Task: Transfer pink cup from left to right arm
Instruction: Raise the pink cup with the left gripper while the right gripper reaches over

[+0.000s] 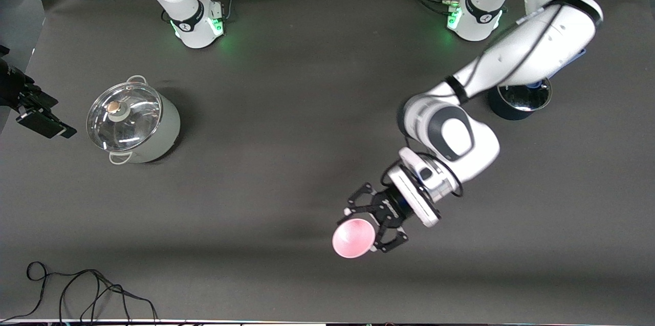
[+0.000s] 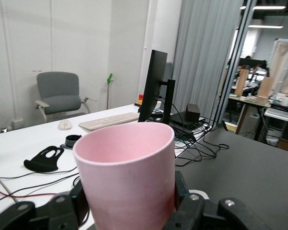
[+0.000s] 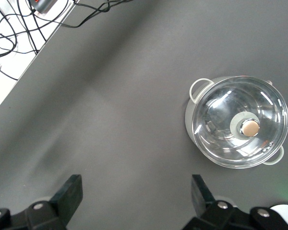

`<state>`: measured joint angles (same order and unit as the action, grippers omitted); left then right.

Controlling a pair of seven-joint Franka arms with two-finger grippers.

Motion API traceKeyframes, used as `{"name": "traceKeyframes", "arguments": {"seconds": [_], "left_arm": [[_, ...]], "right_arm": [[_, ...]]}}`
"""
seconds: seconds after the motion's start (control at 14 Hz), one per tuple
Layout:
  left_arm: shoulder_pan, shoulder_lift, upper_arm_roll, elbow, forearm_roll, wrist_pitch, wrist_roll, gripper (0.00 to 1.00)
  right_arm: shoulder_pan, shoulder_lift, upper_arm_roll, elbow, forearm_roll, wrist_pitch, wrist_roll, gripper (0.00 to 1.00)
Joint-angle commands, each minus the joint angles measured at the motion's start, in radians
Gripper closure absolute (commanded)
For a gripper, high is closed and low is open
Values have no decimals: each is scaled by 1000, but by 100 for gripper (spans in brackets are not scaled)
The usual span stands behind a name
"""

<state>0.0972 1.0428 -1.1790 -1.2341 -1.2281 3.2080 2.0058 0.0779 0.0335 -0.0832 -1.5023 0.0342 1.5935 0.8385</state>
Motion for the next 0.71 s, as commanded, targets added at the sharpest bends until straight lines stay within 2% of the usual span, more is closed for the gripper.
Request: {"name": "traceKeyframes", "arguments": {"seconds": [0.0, 0.14, 0.43, 0.64], "left_arm": [[-169, -41, 28, 105, -8, 166, -81, 100], [-316, -40, 70, 207, -2, 257, -85, 100], [-488, -47, 185, 297, -1, 297, -91, 100], [-574, -52, 280, 330, -1, 299, -110, 100]], "right_arm": [[23, 31, -4, 65, 59, -6, 27, 0], [17, 37, -6, 115, 140, -6, 28, 0], [69, 75, 22, 190, 130, -7, 97, 0], [95, 172, 43, 339, 127, -108, 136, 0]]}}
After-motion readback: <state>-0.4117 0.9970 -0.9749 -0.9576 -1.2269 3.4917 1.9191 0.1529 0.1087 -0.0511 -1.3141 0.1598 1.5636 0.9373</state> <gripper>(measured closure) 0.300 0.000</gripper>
